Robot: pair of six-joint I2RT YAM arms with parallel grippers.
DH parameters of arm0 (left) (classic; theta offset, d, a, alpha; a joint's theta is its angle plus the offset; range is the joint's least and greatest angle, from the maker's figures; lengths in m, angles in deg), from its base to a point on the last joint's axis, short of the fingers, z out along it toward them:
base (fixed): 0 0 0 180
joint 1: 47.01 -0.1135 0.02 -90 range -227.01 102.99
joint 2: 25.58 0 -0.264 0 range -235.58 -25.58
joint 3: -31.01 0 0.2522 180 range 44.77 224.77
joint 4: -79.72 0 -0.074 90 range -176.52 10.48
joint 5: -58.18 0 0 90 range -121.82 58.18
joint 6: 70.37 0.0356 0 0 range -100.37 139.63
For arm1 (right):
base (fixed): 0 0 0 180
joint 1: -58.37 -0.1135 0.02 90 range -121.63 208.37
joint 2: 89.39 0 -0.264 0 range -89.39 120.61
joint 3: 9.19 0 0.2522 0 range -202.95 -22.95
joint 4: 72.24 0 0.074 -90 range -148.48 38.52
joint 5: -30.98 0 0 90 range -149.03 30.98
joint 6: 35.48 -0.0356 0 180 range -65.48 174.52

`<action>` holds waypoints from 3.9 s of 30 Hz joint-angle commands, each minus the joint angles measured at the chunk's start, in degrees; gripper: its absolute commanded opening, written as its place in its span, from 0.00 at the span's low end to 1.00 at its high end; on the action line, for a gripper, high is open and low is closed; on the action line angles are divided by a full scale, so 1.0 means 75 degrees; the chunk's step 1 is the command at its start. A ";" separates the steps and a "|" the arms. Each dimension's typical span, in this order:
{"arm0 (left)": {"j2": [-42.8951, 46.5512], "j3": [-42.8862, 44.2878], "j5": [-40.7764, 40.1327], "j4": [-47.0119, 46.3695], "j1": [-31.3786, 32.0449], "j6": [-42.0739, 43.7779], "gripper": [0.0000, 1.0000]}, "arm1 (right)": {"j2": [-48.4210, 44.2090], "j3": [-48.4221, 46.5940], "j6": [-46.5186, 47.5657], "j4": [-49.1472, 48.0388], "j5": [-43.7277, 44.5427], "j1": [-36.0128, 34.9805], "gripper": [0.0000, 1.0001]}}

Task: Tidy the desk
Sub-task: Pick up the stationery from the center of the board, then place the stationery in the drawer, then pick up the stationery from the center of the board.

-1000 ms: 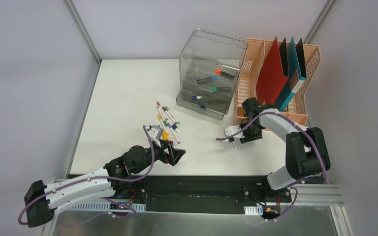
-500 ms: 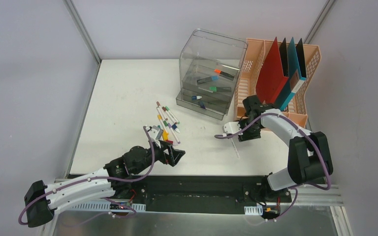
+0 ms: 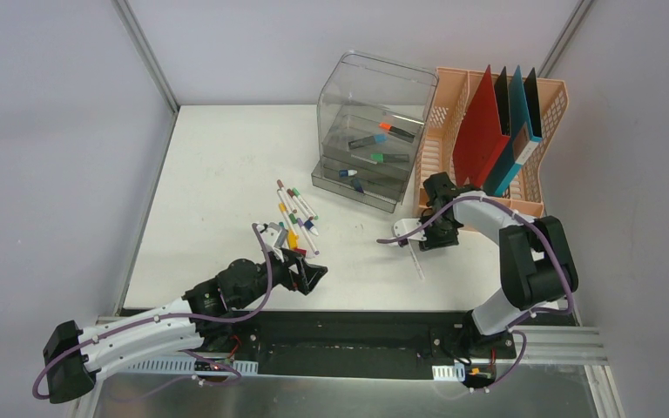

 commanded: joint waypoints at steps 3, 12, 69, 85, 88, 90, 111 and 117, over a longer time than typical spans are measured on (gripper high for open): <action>0.0125 -0.0082 0.0031 -0.0049 -0.0044 -0.0091 0.88 | 0.0297 0.0049 -0.0249 -0.0292 0.0152 -0.0059 0.36; 0.0157 -0.0082 0.0018 -0.0038 -0.0051 -0.0118 0.88 | 0.0542 -0.0010 -0.1064 0.0205 -0.0030 -0.0193 0.12; 0.0342 -0.0083 -0.0074 0.0137 -0.0054 -0.0355 0.91 | -0.1081 -0.2555 -0.6179 -0.1826 -0.0014 -0.1827 0.13; 0.0642 -0.0051 -0.0128 0.0351 -0.0053 -0.0679 0.99 | -0.1684 -0.2244 -0.6804 -0.1641 -0.0927 -0.1854 0.64; 0.0577 0.0018 -0.0087 0.0319 -0.0052 -0.0654 0.99 | -0.2142 -0.2099 -0.6847 -0.1275 -0.1603 -0.1783 0.67; 0.0516 0.0054 -0.0068 0.0253 -0.0053 -0.0628 0.99 | -0.2491 -0.1913 -0.6849 -0.1126 -0.2069 -0.1604 0.70; -0.1736 0.1097 0.1159 -0.1298 -0.0702 0.0186 0.94 | -0.5108 -0.0170 -0.6339 -0.0907 -0.5051 0.0754 0.97; -0.2208 0.1612 0.1693 -0.0852 -0.1312 0.0064 0.91 | -0.4819 -0.0235 -0.6233 -0.0696 -0.5115 0.0798 0.97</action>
